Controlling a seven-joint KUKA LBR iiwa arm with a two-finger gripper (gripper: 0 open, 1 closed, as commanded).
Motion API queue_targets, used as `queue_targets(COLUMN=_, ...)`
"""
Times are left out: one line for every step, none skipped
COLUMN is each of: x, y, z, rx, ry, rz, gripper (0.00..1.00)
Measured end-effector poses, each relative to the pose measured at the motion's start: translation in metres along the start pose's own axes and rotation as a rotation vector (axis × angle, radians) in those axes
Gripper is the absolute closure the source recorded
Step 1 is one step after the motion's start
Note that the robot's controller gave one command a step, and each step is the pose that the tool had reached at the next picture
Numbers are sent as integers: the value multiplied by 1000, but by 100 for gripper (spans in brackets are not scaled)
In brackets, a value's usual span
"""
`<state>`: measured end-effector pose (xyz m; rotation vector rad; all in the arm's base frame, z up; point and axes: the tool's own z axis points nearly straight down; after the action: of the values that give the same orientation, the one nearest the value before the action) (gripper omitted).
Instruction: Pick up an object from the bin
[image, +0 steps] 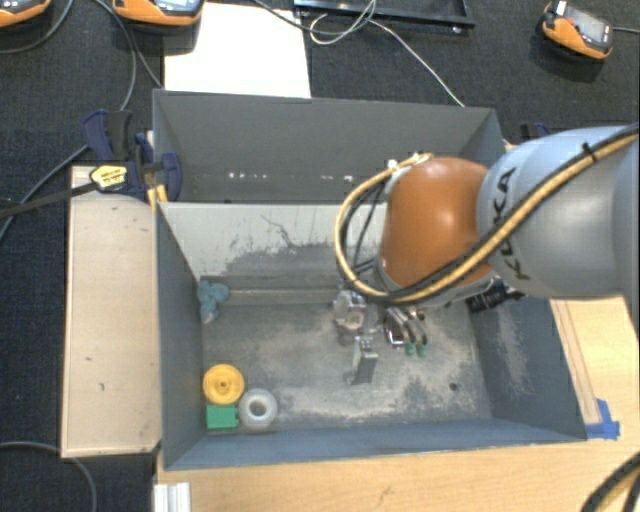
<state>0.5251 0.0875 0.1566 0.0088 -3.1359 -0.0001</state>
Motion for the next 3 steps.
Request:
queue_targets(x=-2, y=0, z=-4, rx=-1, ry=-8, rz=5, gripper=0)
queue_targets(x=-60, y=-45, z=87, rx=0, ry=-3, rz=-241, gripper=0)
queue_targets(x=-38, y=-39, z=20, rx=0, ry=-11, rz=-340, gripper=0)
